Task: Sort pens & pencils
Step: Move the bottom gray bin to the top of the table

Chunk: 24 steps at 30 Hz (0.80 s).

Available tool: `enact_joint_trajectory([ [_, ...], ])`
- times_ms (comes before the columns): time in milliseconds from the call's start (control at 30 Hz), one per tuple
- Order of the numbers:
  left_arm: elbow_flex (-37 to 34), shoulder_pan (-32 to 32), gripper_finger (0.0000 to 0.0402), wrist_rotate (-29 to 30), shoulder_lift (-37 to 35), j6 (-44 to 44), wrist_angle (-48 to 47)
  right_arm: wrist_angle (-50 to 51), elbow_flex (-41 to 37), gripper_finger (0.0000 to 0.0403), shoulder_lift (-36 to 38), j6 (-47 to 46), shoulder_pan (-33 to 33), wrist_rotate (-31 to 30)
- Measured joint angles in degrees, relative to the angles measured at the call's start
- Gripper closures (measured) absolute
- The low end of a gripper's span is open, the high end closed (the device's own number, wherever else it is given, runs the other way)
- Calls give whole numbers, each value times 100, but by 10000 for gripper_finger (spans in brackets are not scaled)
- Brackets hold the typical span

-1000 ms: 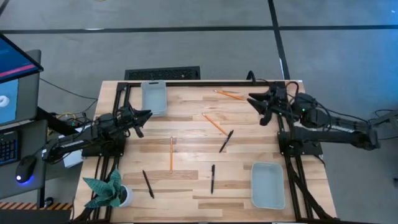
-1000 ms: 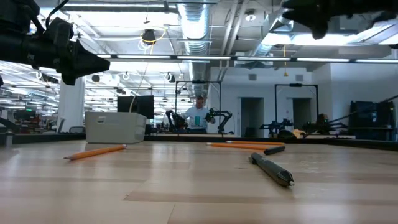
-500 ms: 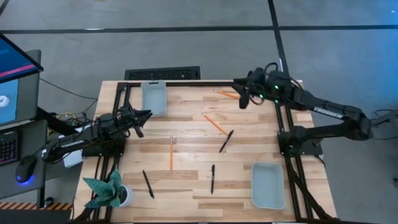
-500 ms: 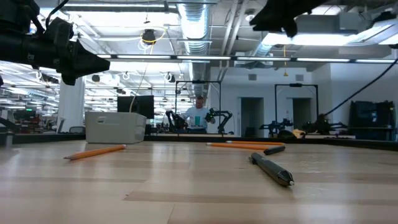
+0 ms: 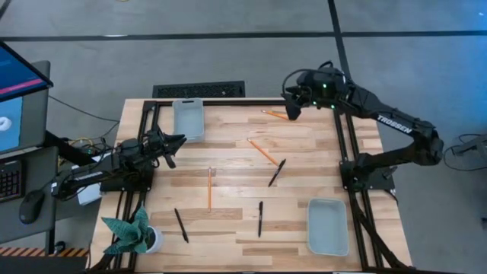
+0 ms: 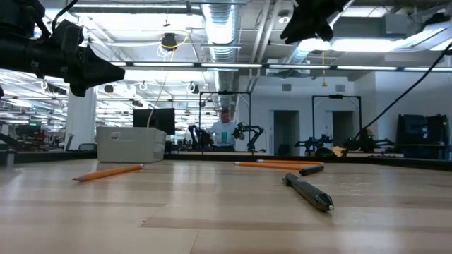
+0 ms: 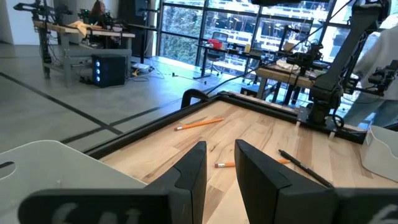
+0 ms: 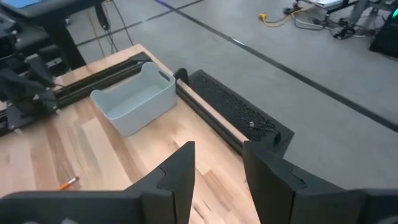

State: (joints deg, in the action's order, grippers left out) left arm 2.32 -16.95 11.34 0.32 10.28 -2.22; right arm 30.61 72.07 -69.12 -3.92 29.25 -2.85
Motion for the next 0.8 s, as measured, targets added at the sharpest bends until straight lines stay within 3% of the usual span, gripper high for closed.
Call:
enact_joint_trajectory([
  [167,-8,-1,329,-67,0,289,61,241,62,246,-31,-7,82,13],
  [367,-23,0,329,-208,0,518,151,1509,64,246,63,-11,-20,757],
  [800,-19,0,329,-135,0,-478,151,4542,64,246,92,-373,-1390,1390],
])
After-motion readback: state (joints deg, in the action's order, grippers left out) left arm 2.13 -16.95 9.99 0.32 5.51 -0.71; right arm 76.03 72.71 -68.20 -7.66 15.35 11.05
